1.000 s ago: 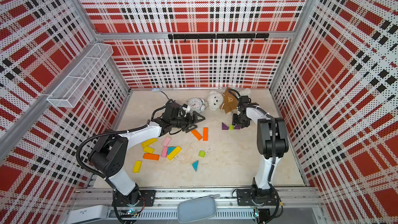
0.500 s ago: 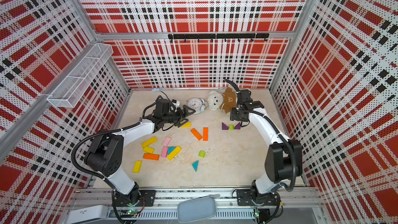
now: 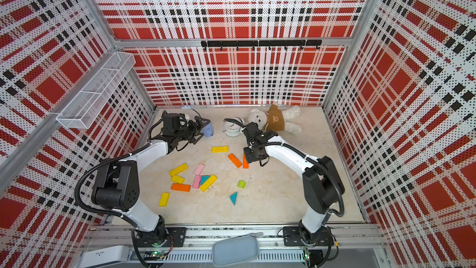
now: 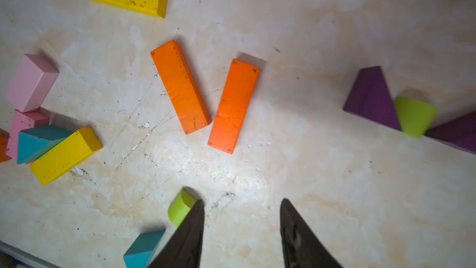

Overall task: Assemble a carrot with building blocks
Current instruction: Pick up the building block from the center of the board.

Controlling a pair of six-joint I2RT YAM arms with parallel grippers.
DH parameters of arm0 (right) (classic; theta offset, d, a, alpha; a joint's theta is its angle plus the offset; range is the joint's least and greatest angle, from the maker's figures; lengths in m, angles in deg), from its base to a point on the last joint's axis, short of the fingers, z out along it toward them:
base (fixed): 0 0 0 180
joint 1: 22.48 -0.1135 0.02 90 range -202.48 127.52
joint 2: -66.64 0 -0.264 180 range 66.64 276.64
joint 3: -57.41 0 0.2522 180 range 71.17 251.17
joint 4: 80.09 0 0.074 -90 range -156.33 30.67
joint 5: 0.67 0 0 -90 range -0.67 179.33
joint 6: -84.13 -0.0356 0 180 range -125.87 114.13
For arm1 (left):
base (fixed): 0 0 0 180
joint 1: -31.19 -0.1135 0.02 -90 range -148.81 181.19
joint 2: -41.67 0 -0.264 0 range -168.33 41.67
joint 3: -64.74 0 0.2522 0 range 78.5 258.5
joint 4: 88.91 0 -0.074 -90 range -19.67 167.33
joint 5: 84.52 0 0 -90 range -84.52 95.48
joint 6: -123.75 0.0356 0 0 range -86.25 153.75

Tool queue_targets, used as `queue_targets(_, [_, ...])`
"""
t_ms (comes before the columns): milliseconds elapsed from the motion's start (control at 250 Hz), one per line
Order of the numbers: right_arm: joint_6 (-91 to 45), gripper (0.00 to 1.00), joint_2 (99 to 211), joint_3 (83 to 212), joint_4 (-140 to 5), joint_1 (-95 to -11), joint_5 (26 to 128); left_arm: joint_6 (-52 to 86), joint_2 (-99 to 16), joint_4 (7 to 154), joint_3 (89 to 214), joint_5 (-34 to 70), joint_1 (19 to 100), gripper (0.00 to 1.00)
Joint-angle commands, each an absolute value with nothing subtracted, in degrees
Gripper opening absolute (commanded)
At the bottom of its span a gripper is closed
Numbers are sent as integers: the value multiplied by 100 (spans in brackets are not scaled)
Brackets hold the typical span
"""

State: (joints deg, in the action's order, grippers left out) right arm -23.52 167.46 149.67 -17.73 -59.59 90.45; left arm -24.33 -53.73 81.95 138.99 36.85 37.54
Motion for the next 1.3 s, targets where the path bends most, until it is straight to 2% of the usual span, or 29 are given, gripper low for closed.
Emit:
queue_targets(0, [-2358,53,17320,15572,-1977,-6116,8986,-2544,-5273,8234,13880,3661,3624,99])
queue_targets(224, [-2276,59,18429,16521,-1940,-6212,8945,-2600,-5335,8284,13879,3729,3658,100])
queue_targets(745, [-2290,61,19881,17930,-2123,-6348,8033,-2650,-5352,8348,13879,3791,3588,100])
queue_targets(965, [-2306,59,19871,17903,-2206,-6515,7615,-2663,-5377,8348,13871,3795,3586,99])
queue_targets(1297, [-2525,57,19347,16959,-2464,-6781,7396,-2670,-5431,8357,13884,3826,3646,99])
